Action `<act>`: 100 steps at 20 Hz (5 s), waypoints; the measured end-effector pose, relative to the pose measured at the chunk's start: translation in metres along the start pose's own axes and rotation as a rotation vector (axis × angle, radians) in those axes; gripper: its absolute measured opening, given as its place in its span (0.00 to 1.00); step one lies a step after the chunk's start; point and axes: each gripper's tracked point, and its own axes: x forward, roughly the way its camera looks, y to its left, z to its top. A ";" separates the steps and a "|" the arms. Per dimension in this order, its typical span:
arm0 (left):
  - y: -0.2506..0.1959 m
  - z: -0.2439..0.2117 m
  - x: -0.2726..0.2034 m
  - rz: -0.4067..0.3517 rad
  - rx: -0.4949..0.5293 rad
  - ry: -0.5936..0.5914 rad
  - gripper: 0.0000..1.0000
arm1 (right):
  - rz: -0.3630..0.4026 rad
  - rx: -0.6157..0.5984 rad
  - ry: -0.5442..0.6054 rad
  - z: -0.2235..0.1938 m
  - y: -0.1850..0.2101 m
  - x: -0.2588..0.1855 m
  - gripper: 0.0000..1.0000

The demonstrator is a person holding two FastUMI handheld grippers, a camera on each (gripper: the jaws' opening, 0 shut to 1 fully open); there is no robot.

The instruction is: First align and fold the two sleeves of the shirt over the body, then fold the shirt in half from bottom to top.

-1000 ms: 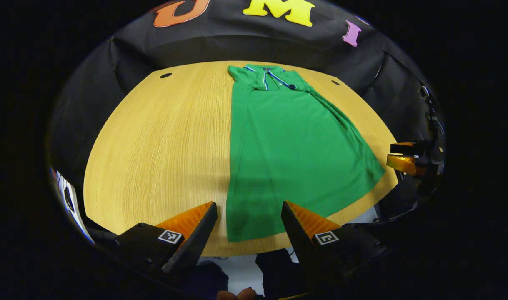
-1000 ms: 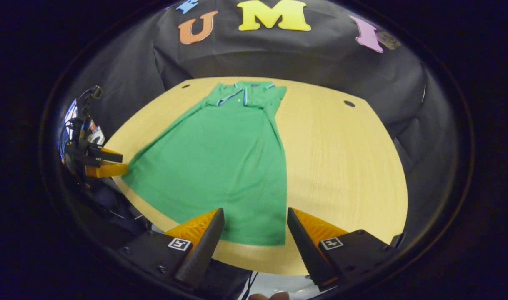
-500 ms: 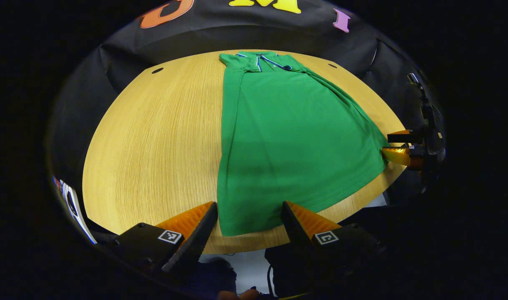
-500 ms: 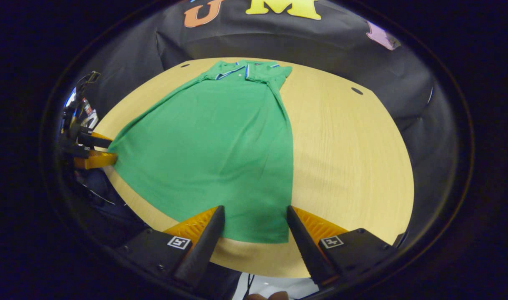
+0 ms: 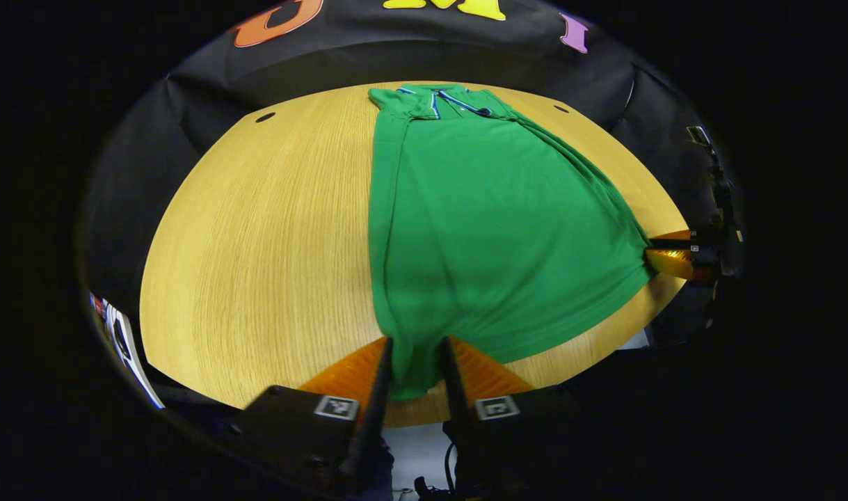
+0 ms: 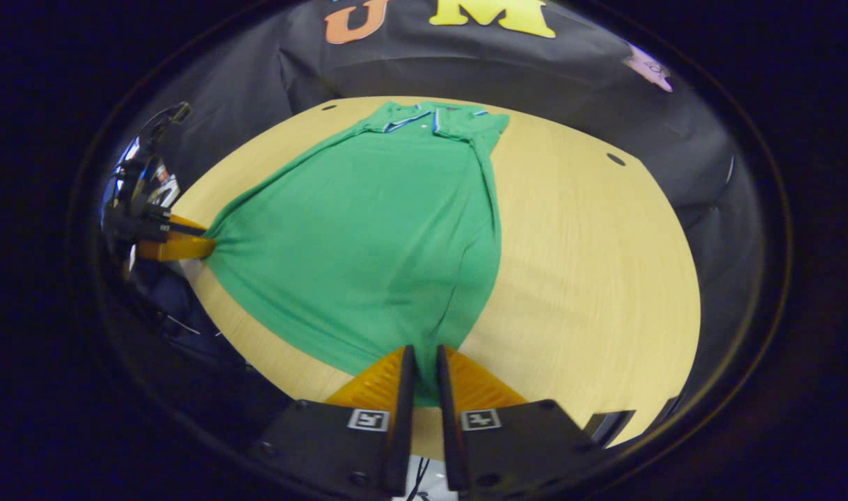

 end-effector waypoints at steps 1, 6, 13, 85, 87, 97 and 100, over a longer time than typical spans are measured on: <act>-0.004 0.004 0.002 -0.013 -0.007 0.004 0.28 | 0.005 0.010 0.011 0.000 -0.001 0.002 0.13; -0.017 0.012 -0.002 -0.091 -0.017 -0.015 0.04 | 0.060 0.112 0.040 0.009 -0.003 -0.004 0.02; -0.013 0.048 -0.025 -0.117 0.003 -0.098 0.04 | 0.097 0.224 -0.068 0.060 -0.014 -0.030 0.02; 0.074 0.471 -0.114 0.197 -0.063 -0.914 1.00 | -0.337 0.159 -0.868 0.476 -0.086 -0.108 0.95; 0.060 0.456 -0.161 0.199 -0.062 -0.970 1.00 | -0.353 0.154 -0.908 0.462 -0.066 -0.146 0.92; 0.011 0.348 -0.268 0.224 -0.027 -1.083 0.94 | -0.411 0.163 -1.042 0.363 0.013 -0.271 0.95; 0.001 0.324 -0.277 0.236 0.001 -1.102 1.00 | -0.405 0.149 -1.030 0.337 0.036 -0.274 0.93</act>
